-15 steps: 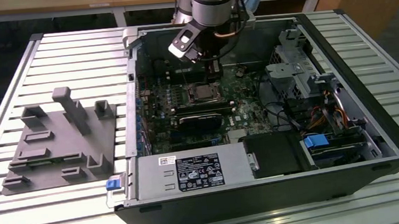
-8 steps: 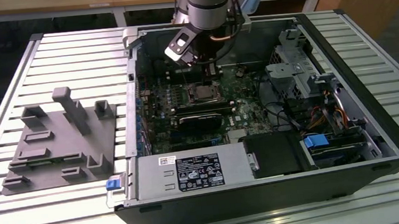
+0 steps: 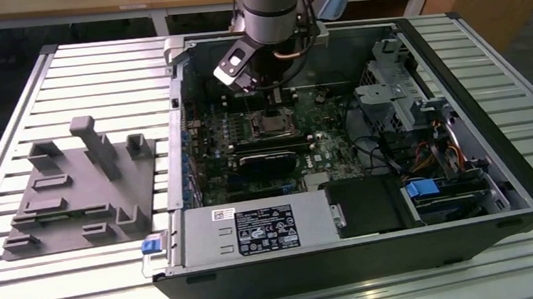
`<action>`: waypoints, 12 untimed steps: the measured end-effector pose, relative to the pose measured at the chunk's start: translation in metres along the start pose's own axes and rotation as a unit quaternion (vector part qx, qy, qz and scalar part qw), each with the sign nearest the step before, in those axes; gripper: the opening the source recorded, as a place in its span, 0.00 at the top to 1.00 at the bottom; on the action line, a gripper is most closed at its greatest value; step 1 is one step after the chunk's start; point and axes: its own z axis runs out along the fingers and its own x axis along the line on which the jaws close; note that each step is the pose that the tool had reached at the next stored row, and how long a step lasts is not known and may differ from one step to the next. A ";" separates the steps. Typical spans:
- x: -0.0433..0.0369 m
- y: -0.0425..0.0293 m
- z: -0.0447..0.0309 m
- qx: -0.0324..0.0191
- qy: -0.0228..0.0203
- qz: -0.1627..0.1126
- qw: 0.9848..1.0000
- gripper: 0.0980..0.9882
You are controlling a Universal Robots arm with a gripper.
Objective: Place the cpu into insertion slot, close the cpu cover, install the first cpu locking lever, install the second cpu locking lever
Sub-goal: 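Close the cpu cover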
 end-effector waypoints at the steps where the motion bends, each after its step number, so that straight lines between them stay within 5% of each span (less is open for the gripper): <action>1: 0.0000 -0.0014 0.0005 0.000 0.000 0.000 1.000 0.99; 12: 0.0001 -0.0124 0.0051 0.000 0.000 0.000 1.000 0.99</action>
